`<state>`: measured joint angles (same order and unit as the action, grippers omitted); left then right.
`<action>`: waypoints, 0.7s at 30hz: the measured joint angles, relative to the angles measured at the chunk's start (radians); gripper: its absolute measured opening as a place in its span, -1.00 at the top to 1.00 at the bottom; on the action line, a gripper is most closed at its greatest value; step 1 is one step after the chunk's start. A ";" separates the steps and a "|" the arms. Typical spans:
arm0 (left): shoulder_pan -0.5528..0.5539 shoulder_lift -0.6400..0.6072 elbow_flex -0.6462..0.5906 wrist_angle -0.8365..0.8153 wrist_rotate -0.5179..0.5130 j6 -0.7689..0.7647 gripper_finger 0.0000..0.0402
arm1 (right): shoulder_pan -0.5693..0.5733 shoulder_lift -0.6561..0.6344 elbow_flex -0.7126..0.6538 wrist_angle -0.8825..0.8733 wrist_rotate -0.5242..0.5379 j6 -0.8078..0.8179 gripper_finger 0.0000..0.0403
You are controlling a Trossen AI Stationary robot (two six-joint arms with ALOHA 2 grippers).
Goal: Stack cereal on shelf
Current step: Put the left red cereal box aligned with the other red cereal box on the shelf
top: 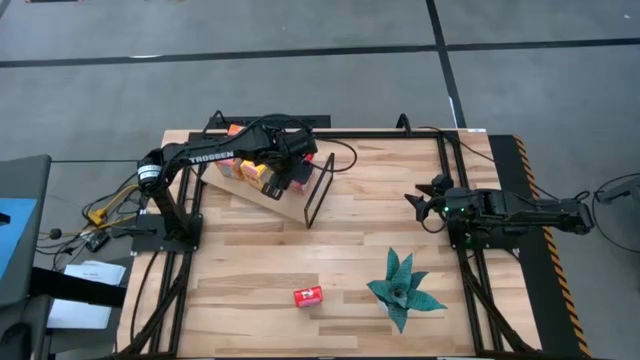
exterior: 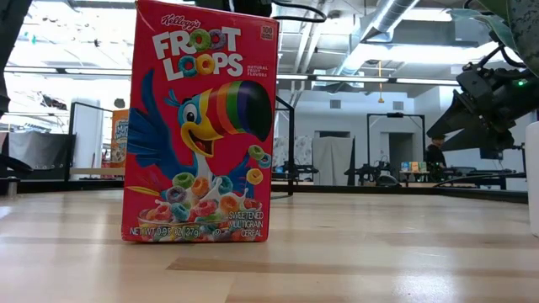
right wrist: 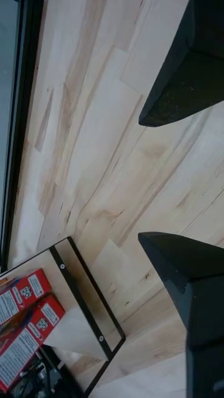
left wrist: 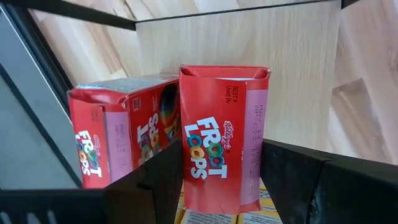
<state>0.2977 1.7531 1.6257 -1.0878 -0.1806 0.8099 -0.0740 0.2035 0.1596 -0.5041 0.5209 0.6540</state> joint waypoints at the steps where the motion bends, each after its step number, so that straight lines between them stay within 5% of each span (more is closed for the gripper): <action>1: 0.000 0.000 0.000 -0.001 0.004 -0.016 0.09 | 0.000 0.000 0.000 0.000 0.000 0.000 -0.57; 8: 0.000 0.000 0.000 -0.005 0.045 -0.046 0.05 | 0.000 0.000 0.000 0.000 0.000 0.000 -0.57; 21: 0.000 0.000 0.000 -0.041 -0.027 -0.060 -0.44 | 0.000 0.000 0.000 -0.001 0.000 -0.001 -0.57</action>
<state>0.2974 1.7531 1.6260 -1.1291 -0.2077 0.7498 -0.0742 0.2039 0.1596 -0.5049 0.5205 0.6533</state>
